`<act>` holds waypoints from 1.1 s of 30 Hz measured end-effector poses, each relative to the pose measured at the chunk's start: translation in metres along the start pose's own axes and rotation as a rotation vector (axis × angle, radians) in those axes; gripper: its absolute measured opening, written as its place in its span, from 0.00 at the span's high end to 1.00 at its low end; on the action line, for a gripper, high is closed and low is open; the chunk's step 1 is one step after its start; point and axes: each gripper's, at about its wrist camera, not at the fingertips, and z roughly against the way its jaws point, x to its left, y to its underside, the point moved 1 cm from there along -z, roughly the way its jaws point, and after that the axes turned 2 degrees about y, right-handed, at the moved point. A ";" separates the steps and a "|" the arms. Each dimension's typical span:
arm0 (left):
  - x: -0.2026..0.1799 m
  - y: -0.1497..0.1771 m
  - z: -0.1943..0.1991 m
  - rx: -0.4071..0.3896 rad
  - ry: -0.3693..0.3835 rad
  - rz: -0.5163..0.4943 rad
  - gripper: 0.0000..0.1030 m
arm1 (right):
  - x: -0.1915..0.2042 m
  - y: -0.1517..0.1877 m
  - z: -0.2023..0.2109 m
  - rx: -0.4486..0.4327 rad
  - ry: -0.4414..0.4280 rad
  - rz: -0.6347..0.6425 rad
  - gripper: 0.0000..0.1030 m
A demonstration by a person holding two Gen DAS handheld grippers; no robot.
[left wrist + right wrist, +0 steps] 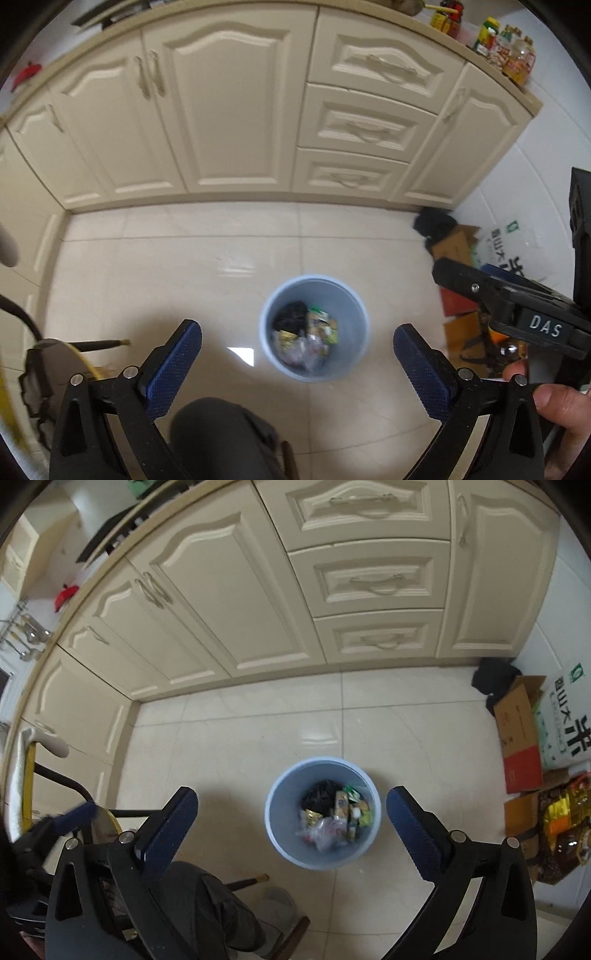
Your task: Collect trash
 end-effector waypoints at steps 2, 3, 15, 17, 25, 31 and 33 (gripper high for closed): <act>-0.005 0.012 0.014 -0.018 -0.021 0.002 0.01 | 0.005 0.004 0.006 -0.008 0.004 0.006 0.00; -0.007 0.016 0.021 -0.027 -0.019 0.005 0.01 | 0.007 0.005 0.010 -0.014 0.000 0.002 0.00; 0.004 0.097 0.158 -0.228 -0.020 0.018 0.01 | 0.064 0.018 0.084 -0.148 -0.019 0.083 0.00; 0.011 0.115 0.187 -0.274 -0.020 0.026 0.01 | 0.076 0.020 0.100 -0.177 -0.027 0.106 0.00; 0.048 0.212 0.302 -0.474 -0.071 0.098 0.01 | 0.144 0.039 0.175 -0.320 -0.110 0.212 0.00; 0.069 0.308 0.382 -0.605 -0.182 0.194 0.01 | 0.210 0.070 0.218 -0.387 -0.217 0.320 0.00; 0.073 0.343 0.407 -0.634 -0.240 0.226 0.01 | 0.235 0.084 0.229 -0.402 -0.253 0.369 0.00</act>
